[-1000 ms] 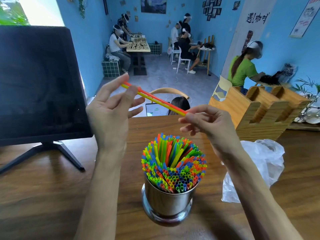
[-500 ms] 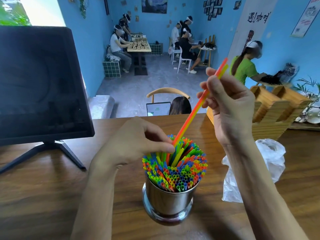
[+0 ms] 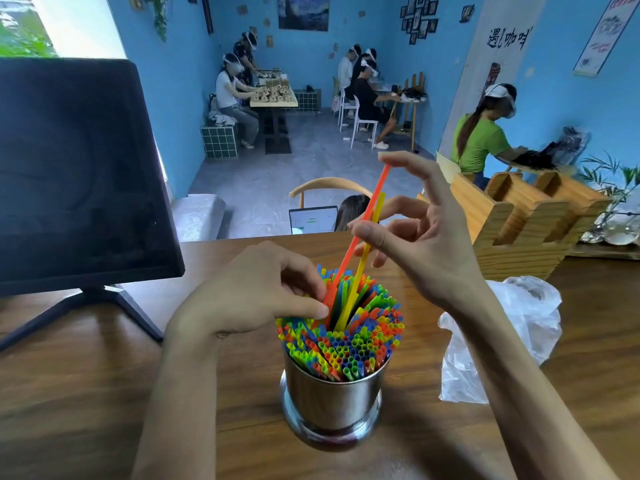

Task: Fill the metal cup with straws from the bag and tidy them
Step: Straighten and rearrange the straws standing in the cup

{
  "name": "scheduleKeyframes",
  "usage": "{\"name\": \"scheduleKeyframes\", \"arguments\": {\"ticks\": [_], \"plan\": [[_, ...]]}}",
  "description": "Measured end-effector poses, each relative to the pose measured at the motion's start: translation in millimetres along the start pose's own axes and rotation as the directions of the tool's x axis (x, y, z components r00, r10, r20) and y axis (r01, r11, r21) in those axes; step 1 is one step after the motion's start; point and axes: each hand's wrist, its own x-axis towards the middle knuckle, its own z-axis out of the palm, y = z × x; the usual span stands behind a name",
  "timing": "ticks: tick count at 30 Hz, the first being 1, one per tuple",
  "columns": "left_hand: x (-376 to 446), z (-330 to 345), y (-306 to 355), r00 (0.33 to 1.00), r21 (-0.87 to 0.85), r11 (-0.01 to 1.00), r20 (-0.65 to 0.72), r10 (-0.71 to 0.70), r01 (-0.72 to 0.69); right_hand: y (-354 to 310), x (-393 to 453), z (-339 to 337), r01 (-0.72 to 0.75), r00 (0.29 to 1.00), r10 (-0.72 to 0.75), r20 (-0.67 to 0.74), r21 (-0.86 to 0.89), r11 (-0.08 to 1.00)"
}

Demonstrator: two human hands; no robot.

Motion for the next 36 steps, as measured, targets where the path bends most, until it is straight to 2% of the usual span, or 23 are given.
{"name": "scheduleKeyframes", "arguments": {"ticks": [2,5,9,12,15,17,19,22,25,30,33,36], "plan": [[-1.1,-1.3,-2.2,1.000,-0.019,1.000,-0.002,0.002,-0.002,1.7,-3.7,-0.5,-0.027,1.000,0.027,0.014,-0.002,1.000],[-0.9,-0.5,-1.6,0.998,-0.045,0.997,-0.024,0.056,-0.057,6.6,-10.4,3.1,-0.060,0.993,0.075,0.094,-0.150,0.987],[2.2,-1.1,0.1,0.981,-0.150,0.985,-0.188,0.055,-0.084,13.6,-23.4,11.9,-0.024,0.973,0.112,0.201,-0.394,0.919],[2.8,-1.6,-2.9,0.951,-0.156,0.984,-0.308,0.033,-0.084,15.1,-31.0,13.6,-0.033,0.966,0.143,0.218,-0.442,0.897],[4.4,-0.5,-4.0,0.932,-0.198,0.976,-0.362,0.017,-0.095,18.2,-33.9,10.2,-0.052,0.941,0.197,0.275,-0.457,0.888],[6.4,1.5,-4.3,0.939,-0.175,0.981,-0.344,0.023,-0.088,20.9,-31.8,4.8,-0.072,0.919,0.231,0.321,-0.440,0.895],[8.8,4.5,-3.6,0.954,-0.138,0.987,-0.298,0.034,-0.078,24.8,-28.0,-1.8,-0.140,0.920,0.255,0.297,-0.359,0.923],[13.3,10.0,-2.9,0.959,-0.116,0.989,-0.279,0.053,-0.089,32.4,-20.9,-9.2,-0.244,0.951,0.286,0.115,-0.283,0.927],[19.2,16.9,-5.8,0.956,-0.060,0.994,-0.285,0.072,-0.093,40.7,-16.2,-16.9,-0.357,0.927,0.375,0.007,-0.292,0.887],[30.4,23.2,-13.9,0.992,0.095,0.994,-0.114,0.060,-0.049,42.3,-17.3,-26.1,-0.509,0.814,0.565,0.134,-0.305,0.805],[33.6,27.1,-16.9,0.996,0.072,0.995,-0.058,0.068,-0.064,41.5,-17.6,-27.1,-0.524,0.772,0.600,0.212,-0.322,0.789],[33.8,30.6,-19.4,0.994,0.007,0.997,-0.077,0.078,-0.078,41.9,-16.9,-28.9,-0.519,0.776,0.591,0.219,-0.310,0.797]]}}
